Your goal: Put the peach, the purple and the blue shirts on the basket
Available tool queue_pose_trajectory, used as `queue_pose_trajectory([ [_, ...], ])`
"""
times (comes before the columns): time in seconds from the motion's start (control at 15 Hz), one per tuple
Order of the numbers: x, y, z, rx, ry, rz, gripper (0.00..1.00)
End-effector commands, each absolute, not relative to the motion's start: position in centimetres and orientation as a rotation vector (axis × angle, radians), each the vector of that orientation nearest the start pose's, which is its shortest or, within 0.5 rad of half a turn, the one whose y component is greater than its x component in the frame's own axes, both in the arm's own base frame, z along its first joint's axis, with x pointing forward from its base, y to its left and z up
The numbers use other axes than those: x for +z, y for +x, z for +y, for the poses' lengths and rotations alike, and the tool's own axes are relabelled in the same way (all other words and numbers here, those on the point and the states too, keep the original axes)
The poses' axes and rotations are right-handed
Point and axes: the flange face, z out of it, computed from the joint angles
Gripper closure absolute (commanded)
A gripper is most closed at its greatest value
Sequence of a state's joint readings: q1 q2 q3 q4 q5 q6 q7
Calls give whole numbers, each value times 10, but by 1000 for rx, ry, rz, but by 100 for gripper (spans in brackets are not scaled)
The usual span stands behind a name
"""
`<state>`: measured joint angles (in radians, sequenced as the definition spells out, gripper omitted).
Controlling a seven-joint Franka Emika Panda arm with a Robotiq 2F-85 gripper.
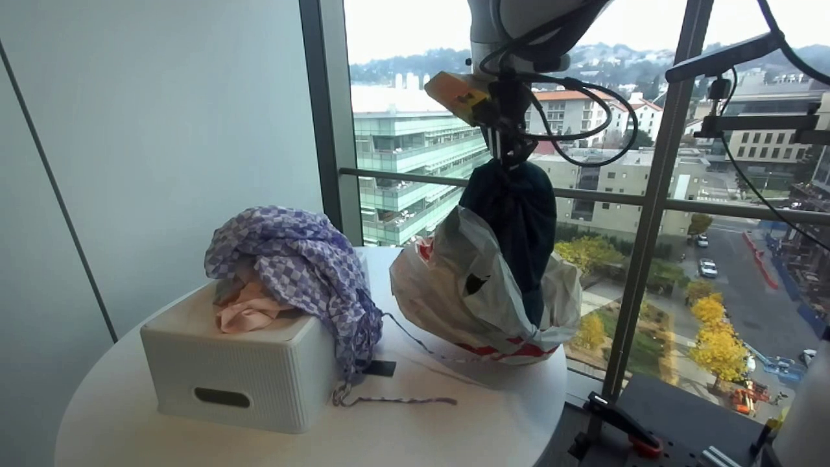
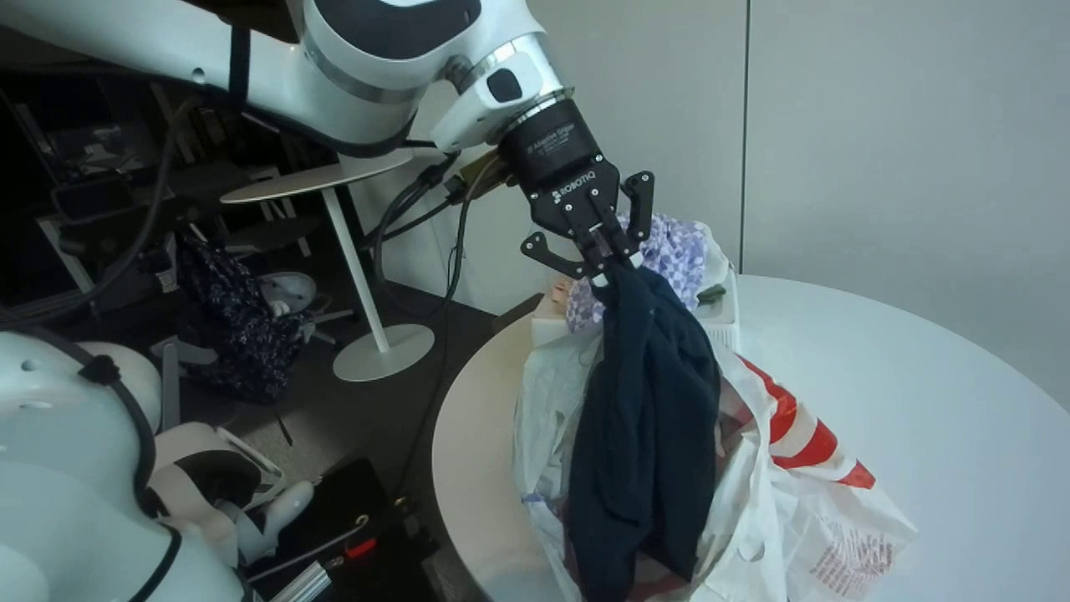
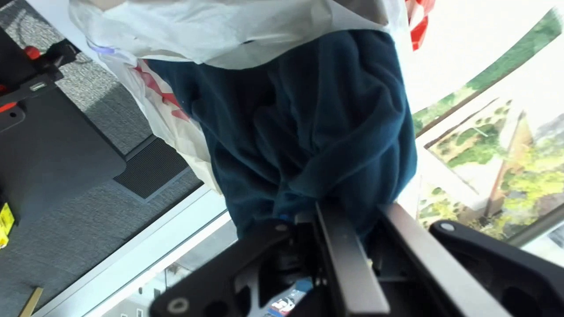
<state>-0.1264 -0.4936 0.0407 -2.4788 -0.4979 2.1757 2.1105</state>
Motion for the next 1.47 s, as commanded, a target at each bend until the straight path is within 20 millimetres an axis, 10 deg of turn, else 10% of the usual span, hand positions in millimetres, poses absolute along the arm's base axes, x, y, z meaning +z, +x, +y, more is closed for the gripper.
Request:
queue_pose_trajectory([
  [0.0, 525, 431, -25, -977, -1651, 2458, 89],
  [0.33, 503, 469, -17, -1010, -1687, 2524, 89],
  [0.87, 400, 513, -57, -723, -1867, 3053, 89],
  [1.4, 452, 499, -57, -795, -1348, 3351, 90],
])
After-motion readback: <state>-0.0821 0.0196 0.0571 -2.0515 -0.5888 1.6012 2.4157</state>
